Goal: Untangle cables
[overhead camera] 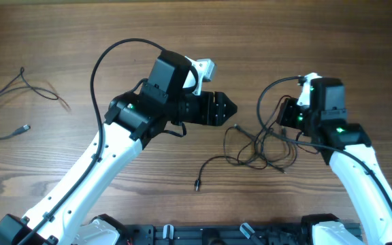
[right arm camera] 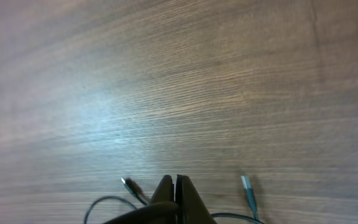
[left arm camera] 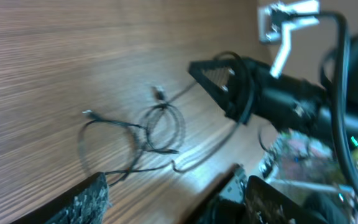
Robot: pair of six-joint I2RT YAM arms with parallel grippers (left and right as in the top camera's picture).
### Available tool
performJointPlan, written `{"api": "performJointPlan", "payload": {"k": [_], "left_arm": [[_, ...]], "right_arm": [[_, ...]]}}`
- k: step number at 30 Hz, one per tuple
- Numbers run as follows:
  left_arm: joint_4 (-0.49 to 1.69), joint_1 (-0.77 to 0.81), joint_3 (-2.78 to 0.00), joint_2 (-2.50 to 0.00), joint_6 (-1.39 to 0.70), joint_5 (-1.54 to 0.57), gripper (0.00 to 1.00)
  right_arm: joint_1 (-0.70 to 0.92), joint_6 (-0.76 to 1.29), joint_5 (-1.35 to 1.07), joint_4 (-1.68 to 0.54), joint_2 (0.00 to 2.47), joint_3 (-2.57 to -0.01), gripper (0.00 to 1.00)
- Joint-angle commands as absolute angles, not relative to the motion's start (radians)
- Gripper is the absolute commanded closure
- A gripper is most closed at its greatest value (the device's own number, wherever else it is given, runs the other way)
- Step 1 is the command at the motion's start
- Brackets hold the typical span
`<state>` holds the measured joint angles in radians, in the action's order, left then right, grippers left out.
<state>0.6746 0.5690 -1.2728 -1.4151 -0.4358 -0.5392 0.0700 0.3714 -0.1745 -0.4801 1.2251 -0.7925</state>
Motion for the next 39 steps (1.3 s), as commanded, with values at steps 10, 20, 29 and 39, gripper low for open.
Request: {"api": "performJointPlan", "payload": {"k": [10,20,29,39], "left_arm": [[0.609,0.713,-1.266,-1.469,-0.344,-0.627,0.38],[0.216,0.773,-0.999,-1.470,-0.633,-0.556,0.40],[0.022,0.889,-0.879,-1.470,-0.764,-0.378,0.31],[0.014,0.973,-0.879,-1.501,-0.764,-0.049,0.46]], "right_arm": [[0.018,0.452,-0.309,-0.516,1.235,-0.817,0.96],[0.018,0.451,-0.309,-0.518,1.234,-0.817,0.96],[0.018,0.451,-0.309,-0.518,1.235,-0.817,0.96],[0.018,0.451,-0.316,-0.538,1.234,-0.817,0.96]]}}
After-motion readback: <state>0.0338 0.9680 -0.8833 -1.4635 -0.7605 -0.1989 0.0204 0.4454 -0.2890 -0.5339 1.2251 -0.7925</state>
